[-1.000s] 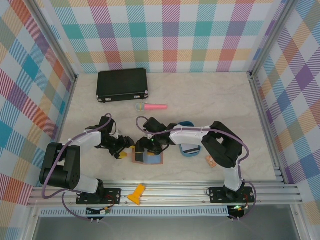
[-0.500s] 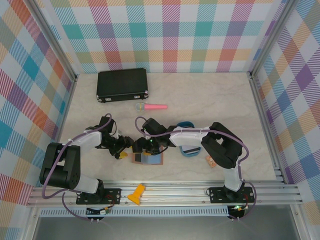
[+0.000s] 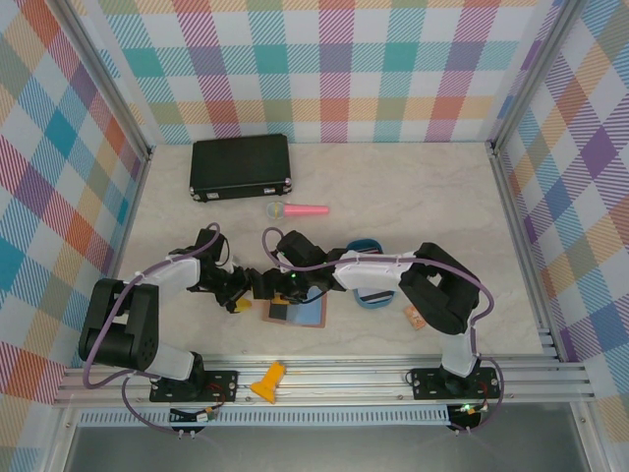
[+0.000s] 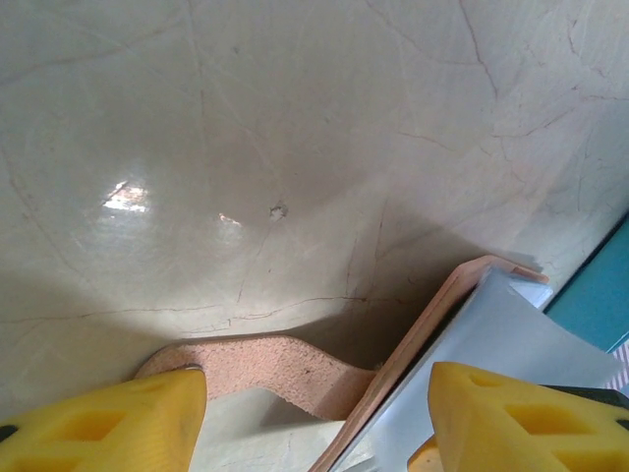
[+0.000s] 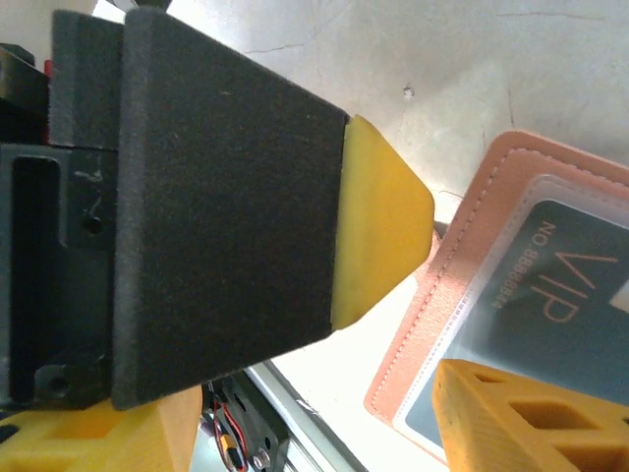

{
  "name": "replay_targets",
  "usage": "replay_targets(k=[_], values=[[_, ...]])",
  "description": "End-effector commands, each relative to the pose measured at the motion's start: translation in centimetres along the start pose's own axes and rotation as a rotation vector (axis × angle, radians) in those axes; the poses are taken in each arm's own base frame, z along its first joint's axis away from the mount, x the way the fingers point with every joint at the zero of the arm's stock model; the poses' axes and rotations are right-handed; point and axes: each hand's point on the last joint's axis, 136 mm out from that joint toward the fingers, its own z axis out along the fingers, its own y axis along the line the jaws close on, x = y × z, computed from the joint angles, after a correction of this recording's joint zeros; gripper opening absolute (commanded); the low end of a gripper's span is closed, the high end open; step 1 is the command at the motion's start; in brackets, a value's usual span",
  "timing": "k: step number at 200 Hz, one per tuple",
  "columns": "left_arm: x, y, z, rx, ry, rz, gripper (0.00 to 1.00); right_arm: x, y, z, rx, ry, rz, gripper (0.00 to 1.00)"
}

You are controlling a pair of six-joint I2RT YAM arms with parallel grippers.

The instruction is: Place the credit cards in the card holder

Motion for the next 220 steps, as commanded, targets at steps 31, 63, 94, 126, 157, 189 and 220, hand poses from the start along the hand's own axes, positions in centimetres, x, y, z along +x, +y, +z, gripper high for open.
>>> replay_targets(k=[31,63,94,126,157,189,220], values=[[0.4,2.4,1.6,-0.084,0.033,-0.038,0.64,0.1,1.8,-4.3,0.076,-0.055,-0.085,0.64],[0.3,2.4,1.4,-0.094,0.021,-0.027,0.64,0.8,-2.9,-8.2,0.371,-0.092,0.038,0.65],[0.8,2.4,1.6,-0.099,0.021,-0.024,0.63,2.0,-6.7,-9.9,0.505,-0.089,0.109,0.69],[2.2,2.1,2.9,-0.104,0.020,-0.028,0.63,2.6,-7.7,-10.9,0.488,-0.078,0.105,0.74],[2.5,1.2,3.5,-0.093,-0.016,-0.046,0.62,2.2,-8.9,-13.8,0.457,-0.120,0.115,0.73],[3.1,0.0,3.7,-0.081,-0.045,-0.052,0.62,1.8,-8.6,-16.0,0.414,-0.141,0.067,0.72],[2.5,-2.3,1.2,-0.045,-0.107,0.002,0.65,2.2,-8.7,-16.4,0.472,-0.123,0.035,0.66]])
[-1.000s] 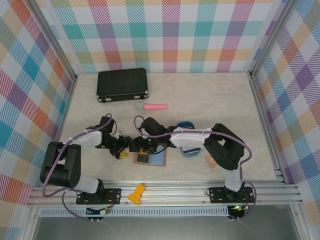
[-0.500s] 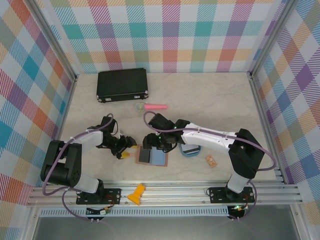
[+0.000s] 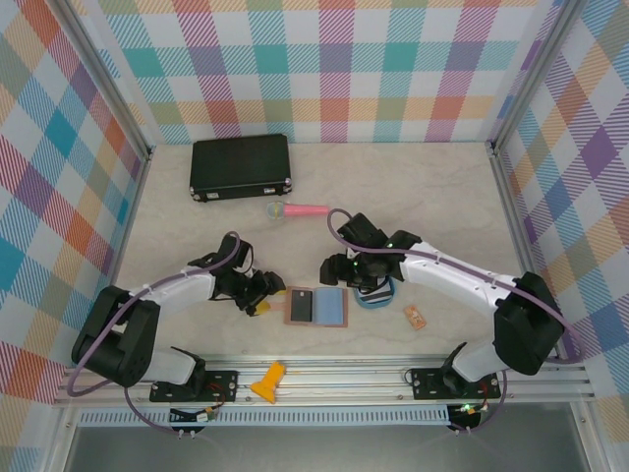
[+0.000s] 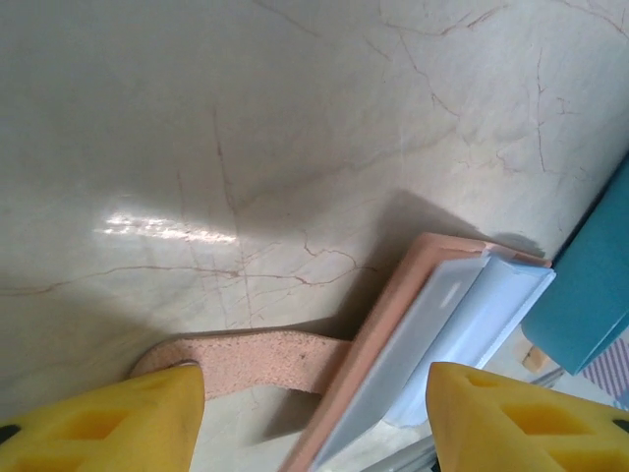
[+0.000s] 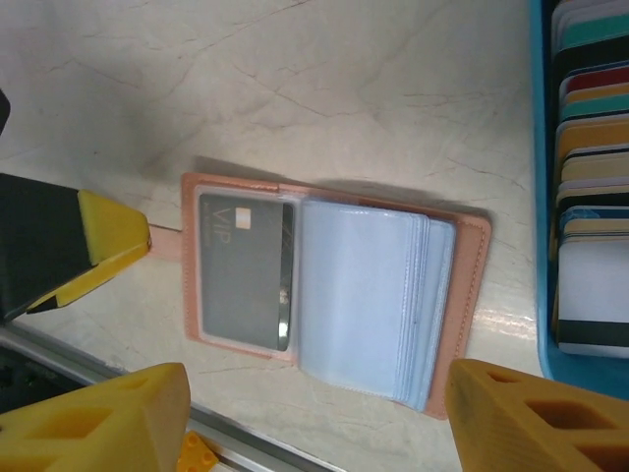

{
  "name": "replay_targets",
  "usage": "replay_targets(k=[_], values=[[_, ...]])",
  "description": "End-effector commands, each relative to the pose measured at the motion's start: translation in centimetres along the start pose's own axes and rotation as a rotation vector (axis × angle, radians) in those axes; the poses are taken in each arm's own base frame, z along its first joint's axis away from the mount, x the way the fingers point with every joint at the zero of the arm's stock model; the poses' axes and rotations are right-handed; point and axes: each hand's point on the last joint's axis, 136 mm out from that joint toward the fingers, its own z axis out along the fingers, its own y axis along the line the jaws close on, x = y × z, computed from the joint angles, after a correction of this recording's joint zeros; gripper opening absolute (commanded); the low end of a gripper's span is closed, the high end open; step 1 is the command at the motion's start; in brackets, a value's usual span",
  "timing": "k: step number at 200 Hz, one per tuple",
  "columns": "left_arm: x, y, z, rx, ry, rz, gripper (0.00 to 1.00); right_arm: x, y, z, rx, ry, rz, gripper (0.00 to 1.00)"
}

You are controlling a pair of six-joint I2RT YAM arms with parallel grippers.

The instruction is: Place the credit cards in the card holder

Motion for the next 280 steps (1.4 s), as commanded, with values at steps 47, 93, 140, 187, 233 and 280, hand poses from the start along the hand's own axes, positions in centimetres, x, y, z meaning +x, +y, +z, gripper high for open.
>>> replay_targets(k=[47,93,140,187,233,280], values=[[-1.2,-0.5,-5.7,-0.002,-0.101,0.029,0.70,3.3,-0.9,2.5,0.206,0.105,-0.085,0.57],[-1.5,0.2,-6.0,-0.009,-0.044,0.075,0.68,3.0,-1.0,5.1,0.256,0.161,-0.127,0.03],[-1.6,0.6,-4.6,0.007,-0.010,0.074,0.67,2.9,-1.3,6.1,0.289,0.182,-0.117,0.00],[-1.7,0.7,-4.4,0.001,-0.004,0.072,0.67,3.2,-2.2,7.5,0.337,0.215,-0.105,0.00],[-1.6,1.4,-3.7,-0.019,0.015,0.054,0.67,3.7,-2.0,8.8,0.311,0.243,-0.089,0.00],[-1.5,1.9,-3.0,-0.026,0.043,0.041,0.66,4.0,-0.9,9.8,0.239,0.259,-0.072,0.00]])
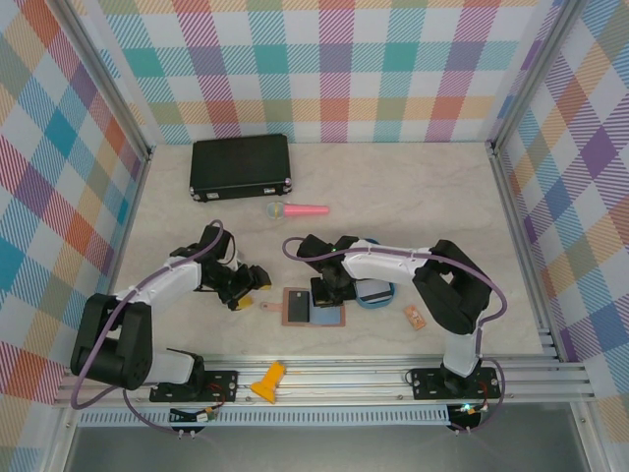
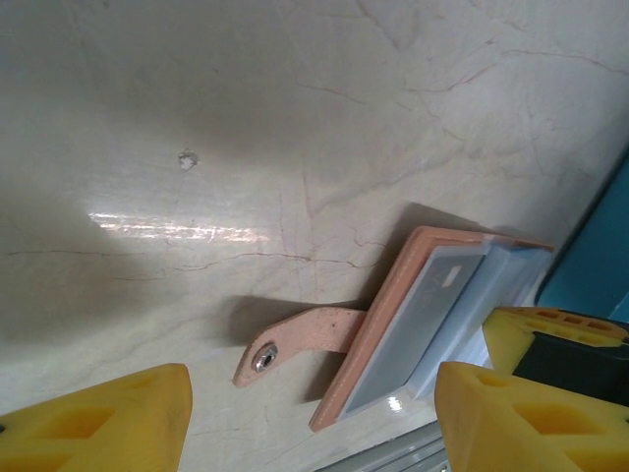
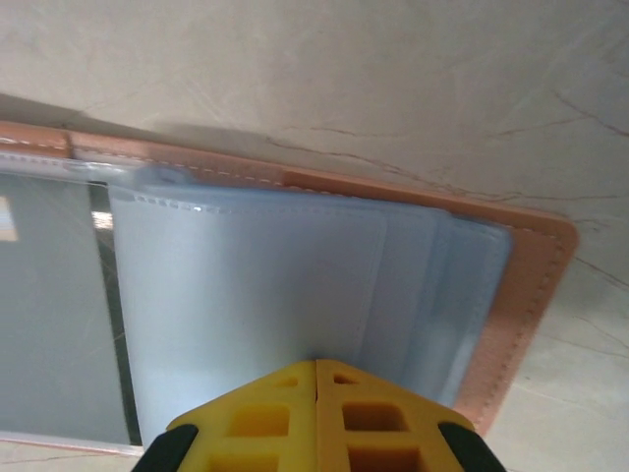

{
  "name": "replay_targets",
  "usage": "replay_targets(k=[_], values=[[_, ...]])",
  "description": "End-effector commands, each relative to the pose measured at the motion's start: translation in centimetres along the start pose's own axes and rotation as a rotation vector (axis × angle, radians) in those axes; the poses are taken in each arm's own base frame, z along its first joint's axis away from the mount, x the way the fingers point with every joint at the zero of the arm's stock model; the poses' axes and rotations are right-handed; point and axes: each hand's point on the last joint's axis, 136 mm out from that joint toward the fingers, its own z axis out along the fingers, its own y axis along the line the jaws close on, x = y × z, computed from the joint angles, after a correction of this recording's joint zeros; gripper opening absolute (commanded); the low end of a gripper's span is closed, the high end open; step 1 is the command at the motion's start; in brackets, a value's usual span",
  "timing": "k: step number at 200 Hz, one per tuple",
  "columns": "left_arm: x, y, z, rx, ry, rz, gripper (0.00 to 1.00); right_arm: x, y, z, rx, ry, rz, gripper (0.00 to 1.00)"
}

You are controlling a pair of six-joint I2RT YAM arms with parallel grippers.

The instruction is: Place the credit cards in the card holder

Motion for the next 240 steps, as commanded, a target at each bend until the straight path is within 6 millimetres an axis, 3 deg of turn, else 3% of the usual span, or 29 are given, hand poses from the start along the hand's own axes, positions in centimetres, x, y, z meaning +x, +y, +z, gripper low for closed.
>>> replay_targets(k=[1,58,108,151,199,240], values=[[0.3,0.3,0.5,0.018,0.030,-0.003,0.66,0.2,0.8,0.7,-0.046,0.026,0.011,0.00],[0.5,0.9,1.8,0.009,0.070,-0.011,0.64,-0.3,1.9,1.0,-0.100,0.022,0.023,0.00],[0.6,0.6,2.4,0.035,0.096,-0.011,0.43,-0.5,1.8,0.8,-0.105,0.018,0.035,0.00],[1.0,1.1,2.4,0.014,0.111,-0.002,0.33,-0.5,1.4,1.0,-0.102,0.022,0.051,0.00],[1.8,2.2,2.2,-0.063,0.115,0.014,0.29,-0.7,1.1,0.7,-0.114,0.015,0.069,0.00],[2.4,2.5,2.7,-0.087,0.139,0.018,0.12,-0.7,1.2,0.9,-0.125,0.017,0.076,0.00]])
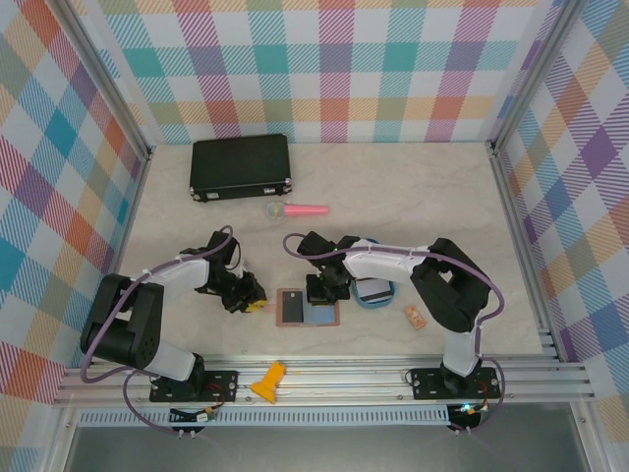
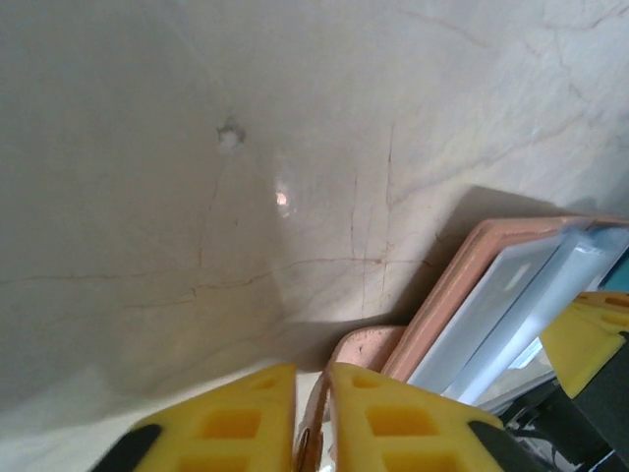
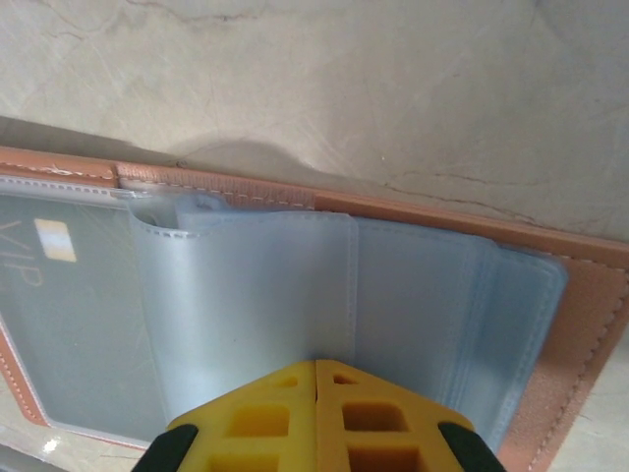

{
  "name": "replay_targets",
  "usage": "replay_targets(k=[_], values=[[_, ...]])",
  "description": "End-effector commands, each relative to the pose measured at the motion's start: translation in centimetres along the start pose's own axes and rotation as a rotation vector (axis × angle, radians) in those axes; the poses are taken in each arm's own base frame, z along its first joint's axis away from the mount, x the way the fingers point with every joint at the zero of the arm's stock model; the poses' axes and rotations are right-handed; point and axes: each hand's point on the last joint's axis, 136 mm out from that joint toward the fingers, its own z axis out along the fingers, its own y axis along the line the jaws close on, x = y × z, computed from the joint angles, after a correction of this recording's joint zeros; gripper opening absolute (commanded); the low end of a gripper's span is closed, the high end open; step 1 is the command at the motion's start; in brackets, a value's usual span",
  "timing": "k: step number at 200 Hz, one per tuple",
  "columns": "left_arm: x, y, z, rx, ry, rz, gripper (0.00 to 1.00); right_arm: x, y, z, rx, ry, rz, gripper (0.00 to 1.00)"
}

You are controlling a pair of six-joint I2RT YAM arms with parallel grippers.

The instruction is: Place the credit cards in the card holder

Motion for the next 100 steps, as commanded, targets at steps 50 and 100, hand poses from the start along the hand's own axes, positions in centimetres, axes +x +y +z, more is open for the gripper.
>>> replay_targets(k=[50,100], values=[[0.9,1.1,0.6,-0.050,0.036,0.004,0.00,0.0,0.3,0.2,-0.040,0.001,0.027,0.00],[0.8,1.2,0.8,-0.057,0.038,0.006,0.00,-0.3,1.6,0.5,-0.094,0.006,0.035,0.00]])
